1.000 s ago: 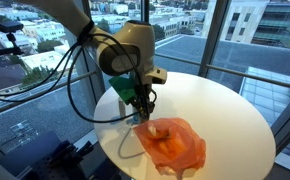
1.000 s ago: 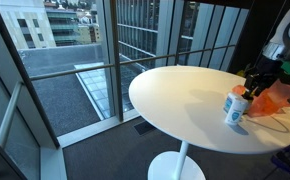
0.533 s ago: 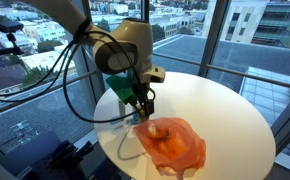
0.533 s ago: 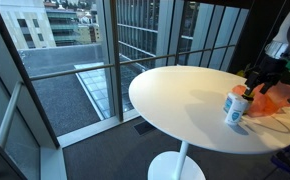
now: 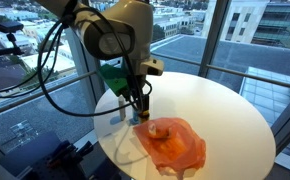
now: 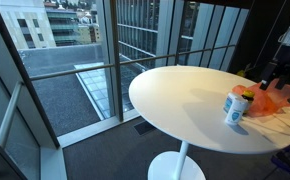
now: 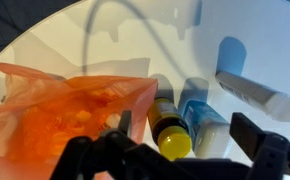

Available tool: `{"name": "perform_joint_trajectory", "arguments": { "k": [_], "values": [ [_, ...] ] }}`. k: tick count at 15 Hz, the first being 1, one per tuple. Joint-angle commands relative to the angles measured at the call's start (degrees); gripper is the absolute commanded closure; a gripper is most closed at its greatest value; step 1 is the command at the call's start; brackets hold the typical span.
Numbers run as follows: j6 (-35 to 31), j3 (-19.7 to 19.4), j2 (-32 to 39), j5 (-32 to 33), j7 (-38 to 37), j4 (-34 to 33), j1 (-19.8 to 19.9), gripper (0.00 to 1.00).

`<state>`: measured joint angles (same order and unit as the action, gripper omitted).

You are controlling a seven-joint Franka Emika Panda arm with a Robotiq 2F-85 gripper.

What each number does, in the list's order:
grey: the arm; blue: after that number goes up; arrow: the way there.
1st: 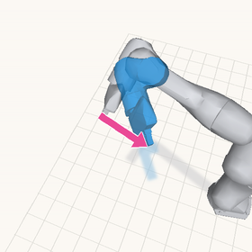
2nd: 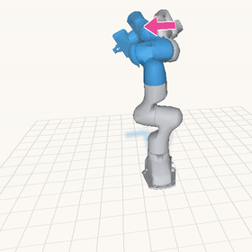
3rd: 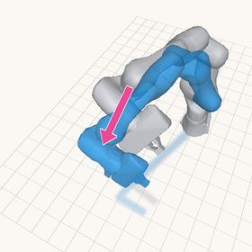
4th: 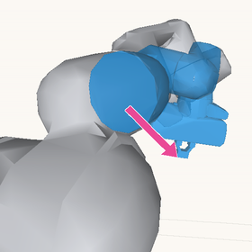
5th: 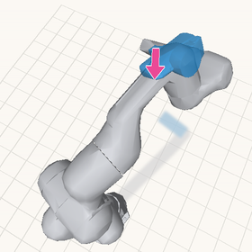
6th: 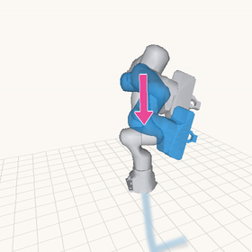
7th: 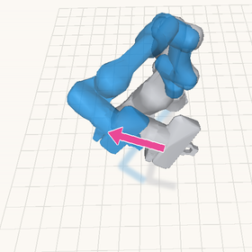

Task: Remove the brown and yellow bottle from the plastic and put it on the table

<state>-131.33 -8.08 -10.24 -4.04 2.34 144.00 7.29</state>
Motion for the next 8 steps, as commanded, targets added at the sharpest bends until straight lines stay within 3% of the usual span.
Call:
{"name": "perform_joint_trajectory", "arguments": {
  "k": [1, 5, 8],
  "values": [
    [5.3, -1.2, -3.8, 1.6, 0.6, -0.6, 1.6, 0.00],
    [8.2, -2.0, -5.9, 2.8, 0.2, -1.5, 3.0, 0.00],
    [6.0, -1.8, -4.8, 1.8, 0.0, -0.5, 2.5, 0.00]
  ]
}}
